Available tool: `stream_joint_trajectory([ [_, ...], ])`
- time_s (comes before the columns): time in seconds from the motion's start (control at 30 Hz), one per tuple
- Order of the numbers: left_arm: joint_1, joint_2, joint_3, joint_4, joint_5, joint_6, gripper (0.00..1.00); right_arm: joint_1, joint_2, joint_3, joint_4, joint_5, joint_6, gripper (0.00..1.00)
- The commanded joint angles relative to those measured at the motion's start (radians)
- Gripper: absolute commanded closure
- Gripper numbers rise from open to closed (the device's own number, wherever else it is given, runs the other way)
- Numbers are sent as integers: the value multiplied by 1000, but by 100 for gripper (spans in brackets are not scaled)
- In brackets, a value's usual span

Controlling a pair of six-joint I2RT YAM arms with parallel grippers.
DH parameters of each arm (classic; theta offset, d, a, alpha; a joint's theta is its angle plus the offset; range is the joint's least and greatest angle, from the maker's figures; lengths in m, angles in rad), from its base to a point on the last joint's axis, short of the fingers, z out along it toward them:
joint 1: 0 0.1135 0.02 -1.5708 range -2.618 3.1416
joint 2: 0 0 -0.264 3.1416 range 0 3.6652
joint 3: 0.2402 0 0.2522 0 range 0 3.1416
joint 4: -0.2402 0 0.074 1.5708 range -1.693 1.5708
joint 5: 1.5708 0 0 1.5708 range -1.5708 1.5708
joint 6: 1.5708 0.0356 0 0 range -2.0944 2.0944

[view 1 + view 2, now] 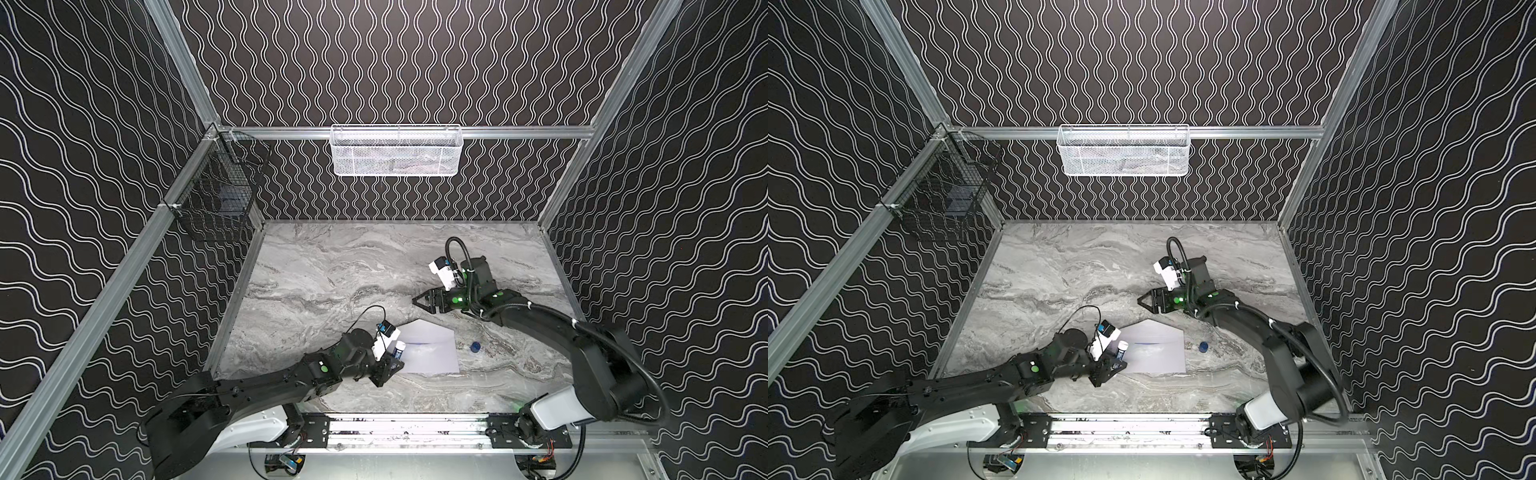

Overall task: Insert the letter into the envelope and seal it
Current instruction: 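Move the empty right gripper to the envelope flap edge farthest from the robot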

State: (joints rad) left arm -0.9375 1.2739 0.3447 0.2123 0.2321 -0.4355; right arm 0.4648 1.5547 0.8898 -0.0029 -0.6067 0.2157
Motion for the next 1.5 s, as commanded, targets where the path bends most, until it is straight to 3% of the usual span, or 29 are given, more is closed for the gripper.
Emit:
stream_joint_trajectory([
  [0.0, 20, 29, -6, 91, 39, -32, 100, 3, 46, 13, -66, -4, -49, 24],
  [0.37, 51, 86, -81, 132, 86, -83, 100, 40, 122, -10, -49, -70, -16, 28],
  [0.97, 52, 161, -53, 74, 42, -99, 100, 82, 53, -82, -61, -126, 22, 36],
  [1.17, 52, 176, -58, 78, 49, -112, 100, 112, 50, -136, 31, -184, 68, 36],
  [1.47, 52, 156, -64, 65, 33, -115, 100, 153, 83, -225, 150, -202, 139, 47],
])
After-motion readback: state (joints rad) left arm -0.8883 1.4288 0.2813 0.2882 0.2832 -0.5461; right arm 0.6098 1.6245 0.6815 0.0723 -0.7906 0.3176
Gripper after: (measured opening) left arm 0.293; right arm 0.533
